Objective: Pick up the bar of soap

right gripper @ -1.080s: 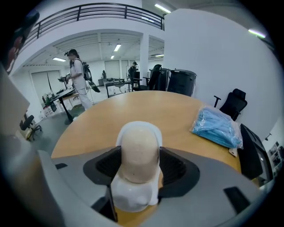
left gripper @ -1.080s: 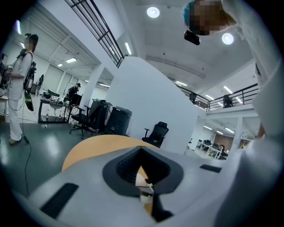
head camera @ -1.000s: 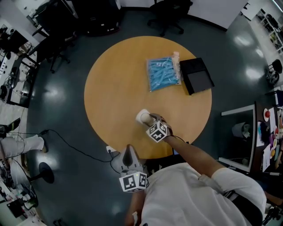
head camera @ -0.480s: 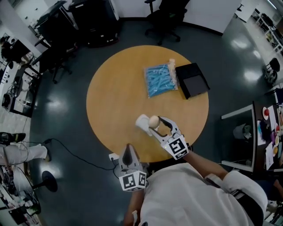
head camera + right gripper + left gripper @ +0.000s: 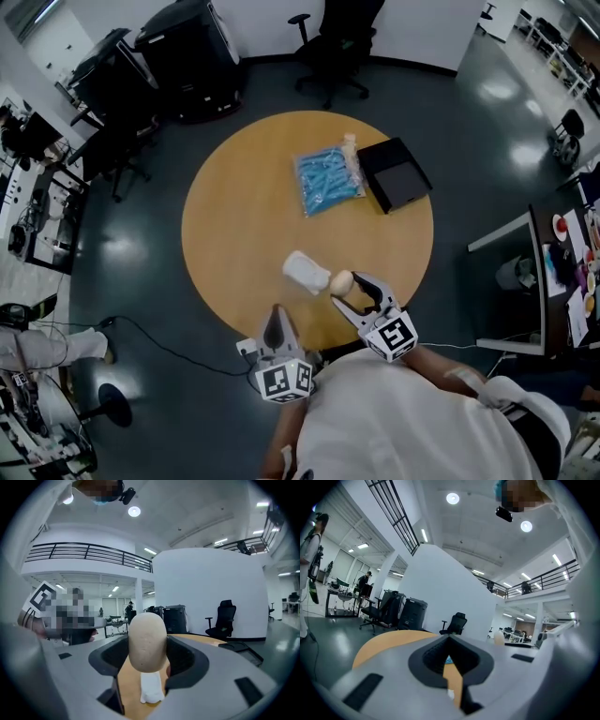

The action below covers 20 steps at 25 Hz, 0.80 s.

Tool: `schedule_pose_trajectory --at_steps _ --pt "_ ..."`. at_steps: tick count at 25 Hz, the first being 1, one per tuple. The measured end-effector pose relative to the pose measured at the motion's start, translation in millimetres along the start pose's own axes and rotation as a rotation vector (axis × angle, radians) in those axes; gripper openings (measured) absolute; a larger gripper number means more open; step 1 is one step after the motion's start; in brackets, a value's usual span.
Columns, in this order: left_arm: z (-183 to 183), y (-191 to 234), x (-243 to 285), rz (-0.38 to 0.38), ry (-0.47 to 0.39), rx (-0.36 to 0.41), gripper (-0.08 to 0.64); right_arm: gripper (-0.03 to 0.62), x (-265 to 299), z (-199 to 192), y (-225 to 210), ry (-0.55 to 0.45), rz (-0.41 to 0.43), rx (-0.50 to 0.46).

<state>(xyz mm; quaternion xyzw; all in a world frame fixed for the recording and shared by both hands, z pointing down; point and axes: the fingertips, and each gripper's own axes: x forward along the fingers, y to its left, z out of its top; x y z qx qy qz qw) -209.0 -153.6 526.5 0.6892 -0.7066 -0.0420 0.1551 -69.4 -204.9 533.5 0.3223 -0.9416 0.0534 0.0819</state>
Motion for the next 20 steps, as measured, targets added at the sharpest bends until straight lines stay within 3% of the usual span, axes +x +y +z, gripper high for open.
schedule_pose_trajectory --at_steps 20 --pt "-9.3 -6.4 -1.7 0.011 0.018 -0.029 0.003 0.261 -5.0 1.9 4.2 -0.009 0.044 -0.01"
